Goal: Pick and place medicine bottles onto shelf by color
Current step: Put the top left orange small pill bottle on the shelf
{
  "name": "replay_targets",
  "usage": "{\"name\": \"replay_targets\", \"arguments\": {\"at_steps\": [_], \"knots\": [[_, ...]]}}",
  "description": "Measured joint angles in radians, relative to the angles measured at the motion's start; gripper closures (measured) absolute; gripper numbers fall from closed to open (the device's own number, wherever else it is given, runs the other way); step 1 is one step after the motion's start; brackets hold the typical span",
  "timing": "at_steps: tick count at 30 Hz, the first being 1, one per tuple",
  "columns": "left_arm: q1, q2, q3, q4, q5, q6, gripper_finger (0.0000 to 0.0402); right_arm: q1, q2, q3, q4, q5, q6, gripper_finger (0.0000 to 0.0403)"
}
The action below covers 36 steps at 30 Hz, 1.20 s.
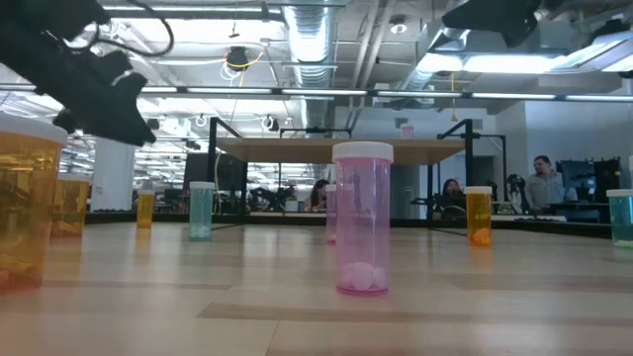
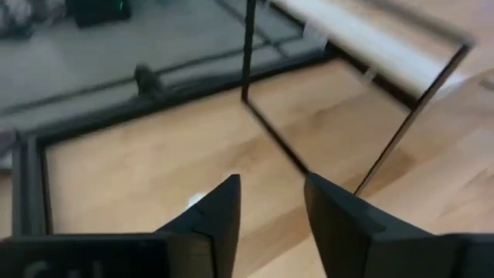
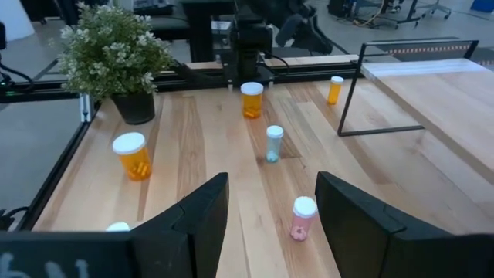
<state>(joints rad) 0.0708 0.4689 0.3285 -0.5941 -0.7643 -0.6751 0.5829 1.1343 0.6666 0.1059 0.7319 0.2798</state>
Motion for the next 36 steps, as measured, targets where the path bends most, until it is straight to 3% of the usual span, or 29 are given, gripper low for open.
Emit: {"name": "replay_targets", "arguments": {"at_steps": [7, 19, 23, 29, 36], "knots": [[0.121, 0.151, 0.001, 0.006, 0.052, -0.042, 0.0208, -0.023, 0.000, 0.000, -0.001, -0.032, 0.000, 0.0187], [0.273, 0.257, 0.001, 0.020, 0.082, -0.016, 0.0127, -0.031, 0.000, 0.000, -0.007, -0.034, 0.000, 0.0187], [0.319, 0.305, 0.001, 0.086, 0.110, 0.033, 0.0116, -0.037, 0.000, 0.000, -0.008, -0.034, 0.000, 0.0187], [0.369, 0.379, 0.001, 0.205, 0.230, 0.120, 0.0114, -0.036, 0.000, 0.000, -0.008, -0.034, -0.001, 0.0187], [0.448, 0.474, 0.002, 0.214, 0.244, 0.135, 0.0114, -0.036, 0.000, 0.000, -0.011, -0.034, 0.000, 0.0187]]}}
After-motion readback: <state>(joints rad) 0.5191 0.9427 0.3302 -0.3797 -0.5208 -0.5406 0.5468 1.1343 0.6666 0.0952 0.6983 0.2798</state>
